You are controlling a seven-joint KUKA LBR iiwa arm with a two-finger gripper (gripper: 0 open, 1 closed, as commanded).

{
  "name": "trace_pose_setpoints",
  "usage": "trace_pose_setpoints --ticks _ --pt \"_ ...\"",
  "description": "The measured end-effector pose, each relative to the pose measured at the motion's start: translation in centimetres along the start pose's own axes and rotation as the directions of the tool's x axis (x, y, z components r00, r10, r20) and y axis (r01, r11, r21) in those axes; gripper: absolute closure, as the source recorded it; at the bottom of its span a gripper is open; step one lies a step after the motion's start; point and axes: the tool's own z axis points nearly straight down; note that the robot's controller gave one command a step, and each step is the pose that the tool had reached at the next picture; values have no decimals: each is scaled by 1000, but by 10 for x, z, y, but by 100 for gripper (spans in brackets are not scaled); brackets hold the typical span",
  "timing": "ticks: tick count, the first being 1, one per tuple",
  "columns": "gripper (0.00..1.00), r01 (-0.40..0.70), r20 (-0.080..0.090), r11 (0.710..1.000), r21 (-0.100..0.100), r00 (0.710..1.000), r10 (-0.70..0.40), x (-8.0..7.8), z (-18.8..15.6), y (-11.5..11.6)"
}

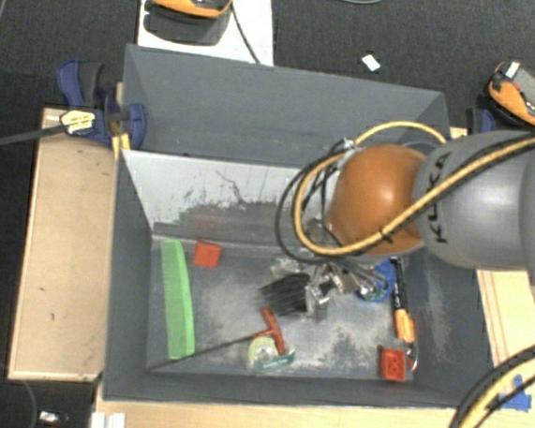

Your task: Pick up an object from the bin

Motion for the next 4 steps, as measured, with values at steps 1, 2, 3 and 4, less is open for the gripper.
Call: trace_pose_setpoints --ticks 1,2,3,4 --pt "100 -2 4 1000 2 1000 2 -2 -21 -1" --pt "100 -3 7 1000 3 1000 3 -2 -31 -1" --pt "100 -5 9 1000 4 1000 5 -3 -46 -1" --pt "100 -7 9 1000 4 1000 7 -4 -64 -2"
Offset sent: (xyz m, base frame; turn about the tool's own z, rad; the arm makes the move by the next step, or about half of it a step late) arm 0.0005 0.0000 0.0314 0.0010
